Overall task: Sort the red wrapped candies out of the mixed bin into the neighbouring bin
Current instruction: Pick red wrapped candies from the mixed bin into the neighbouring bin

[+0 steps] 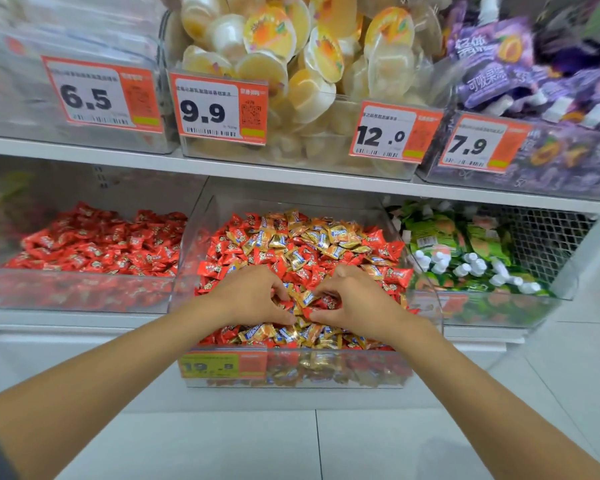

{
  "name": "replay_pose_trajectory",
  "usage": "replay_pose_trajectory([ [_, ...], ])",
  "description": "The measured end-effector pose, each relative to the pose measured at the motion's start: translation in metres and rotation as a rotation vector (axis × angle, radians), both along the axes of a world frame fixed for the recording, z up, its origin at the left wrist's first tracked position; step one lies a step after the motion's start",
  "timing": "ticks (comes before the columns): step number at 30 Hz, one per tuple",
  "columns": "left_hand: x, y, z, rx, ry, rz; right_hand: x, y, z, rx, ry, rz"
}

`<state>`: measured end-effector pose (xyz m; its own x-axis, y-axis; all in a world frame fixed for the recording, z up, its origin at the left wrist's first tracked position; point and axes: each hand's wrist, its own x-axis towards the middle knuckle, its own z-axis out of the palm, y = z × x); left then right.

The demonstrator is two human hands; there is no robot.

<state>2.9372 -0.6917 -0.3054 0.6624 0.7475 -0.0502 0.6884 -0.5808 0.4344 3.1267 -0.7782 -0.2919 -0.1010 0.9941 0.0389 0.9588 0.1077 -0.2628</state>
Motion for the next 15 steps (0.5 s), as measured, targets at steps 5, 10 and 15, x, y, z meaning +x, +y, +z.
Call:
replay_pose_trajectory([
  [5, -0.001, 0.006, -0.005, -0.064, -0.067, -0.017, 0.002, 0.003, -0.004, -0.019, -0.076, 0.072],
  [10, -0.010, 0.017, 0.013, -0.133, -0.375, 0.030, 0.007, 0.003, 0.012, 0.026, 0.436, -0.087],
  [15, -0.010, 0.035, 0.009, -0.061, -0.335, 0.107, 0.000, 0.016, 0.019, 0.092, 0.528, -0.144],
])
